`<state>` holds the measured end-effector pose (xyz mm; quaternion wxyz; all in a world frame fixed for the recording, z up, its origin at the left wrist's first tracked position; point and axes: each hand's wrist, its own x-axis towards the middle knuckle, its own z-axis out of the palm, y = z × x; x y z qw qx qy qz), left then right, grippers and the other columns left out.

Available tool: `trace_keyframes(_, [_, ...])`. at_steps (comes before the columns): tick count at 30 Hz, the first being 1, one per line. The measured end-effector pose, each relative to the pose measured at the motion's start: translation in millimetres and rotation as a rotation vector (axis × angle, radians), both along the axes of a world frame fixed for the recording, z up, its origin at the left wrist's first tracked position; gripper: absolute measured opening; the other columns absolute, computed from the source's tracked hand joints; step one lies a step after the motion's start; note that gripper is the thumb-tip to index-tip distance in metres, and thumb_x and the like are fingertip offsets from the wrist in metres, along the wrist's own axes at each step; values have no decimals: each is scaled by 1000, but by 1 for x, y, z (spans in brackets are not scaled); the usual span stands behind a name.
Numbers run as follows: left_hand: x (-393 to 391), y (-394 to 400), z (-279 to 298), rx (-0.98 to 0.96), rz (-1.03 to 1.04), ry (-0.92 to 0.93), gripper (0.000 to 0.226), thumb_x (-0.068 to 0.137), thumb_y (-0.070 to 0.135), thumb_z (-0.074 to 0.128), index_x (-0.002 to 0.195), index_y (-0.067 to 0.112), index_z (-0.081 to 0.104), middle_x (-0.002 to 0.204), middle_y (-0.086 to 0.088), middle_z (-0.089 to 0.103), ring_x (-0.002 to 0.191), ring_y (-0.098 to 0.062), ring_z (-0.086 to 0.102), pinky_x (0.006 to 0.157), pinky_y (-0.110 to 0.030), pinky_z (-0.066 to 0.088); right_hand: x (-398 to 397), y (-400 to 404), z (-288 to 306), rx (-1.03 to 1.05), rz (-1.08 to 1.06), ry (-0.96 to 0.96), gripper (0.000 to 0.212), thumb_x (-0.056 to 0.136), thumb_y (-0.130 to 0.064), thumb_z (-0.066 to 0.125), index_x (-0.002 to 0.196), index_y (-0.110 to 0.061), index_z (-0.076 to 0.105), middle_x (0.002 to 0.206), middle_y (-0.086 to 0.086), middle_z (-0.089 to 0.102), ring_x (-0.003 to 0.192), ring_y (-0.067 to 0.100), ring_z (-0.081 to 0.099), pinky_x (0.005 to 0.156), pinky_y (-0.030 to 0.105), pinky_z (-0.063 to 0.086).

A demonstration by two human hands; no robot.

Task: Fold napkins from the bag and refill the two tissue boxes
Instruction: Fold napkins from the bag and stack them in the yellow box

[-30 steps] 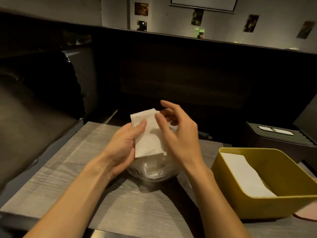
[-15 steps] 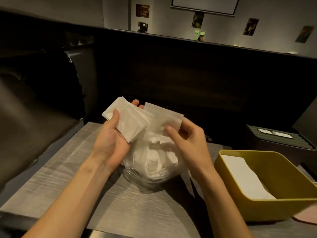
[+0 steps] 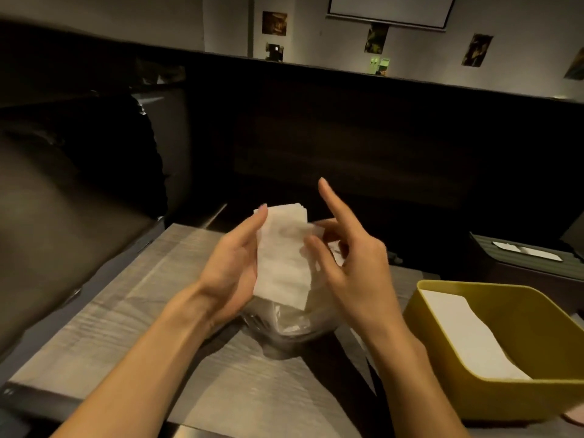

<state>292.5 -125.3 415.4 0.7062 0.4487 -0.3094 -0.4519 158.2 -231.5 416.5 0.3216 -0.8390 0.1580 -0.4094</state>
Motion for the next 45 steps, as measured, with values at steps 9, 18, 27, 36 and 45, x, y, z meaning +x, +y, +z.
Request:
trace_keyframes(9, [7,-7,-10,79,331,-73,23,104,6,50,119,15,64,111,-11,78,107,-29,74,96,-49,58,2,-8,-3,6,-147,-118,50,101,-2,61,145,-25,56,116,-9,67,107,-3,63,88,6,48])
trace_keyframes(18, [32,-13,-30,105,623,82,34,101,5,47,134,13,53,101,-7,80,93,-20,77,74,-36,61,-5,-6,-10,-131,54,553,64,77,-18,62,138,-38,60,142,-18,57,134,3,47,116,36,40])
trace_keyframes(27, [23,-8,-20,-136,548,111,40,106,2,43,145,11,41,115,-14,76,106,-31,74,81,-39,63,-1,-14,-14,-213,64,521,37,91,-22,67,121,-43,73,141,-21,59,136,-1,45,118,41,31])
trace_keyframes(36, [21,0,-9,-163,287,164,35,110,15,34,135,9,59,133,-6,70,126,-20,65,110,-47,46,-8,-19,-9,-248,175,551,41,102,-20,59,128,-50,68,155,-26,45,146,-6,26,114,18,8])
trace_keyframes(45, [19,0,-4,-206,219,350,38,108,24,44,141,10,57,135,-10,68,124,-25,66,104,-44,54,5,-12,-15,-82,-134,-49,26,105,-16,56,119,-33,70,114,-23,68,115,-2,61,103,38,51])
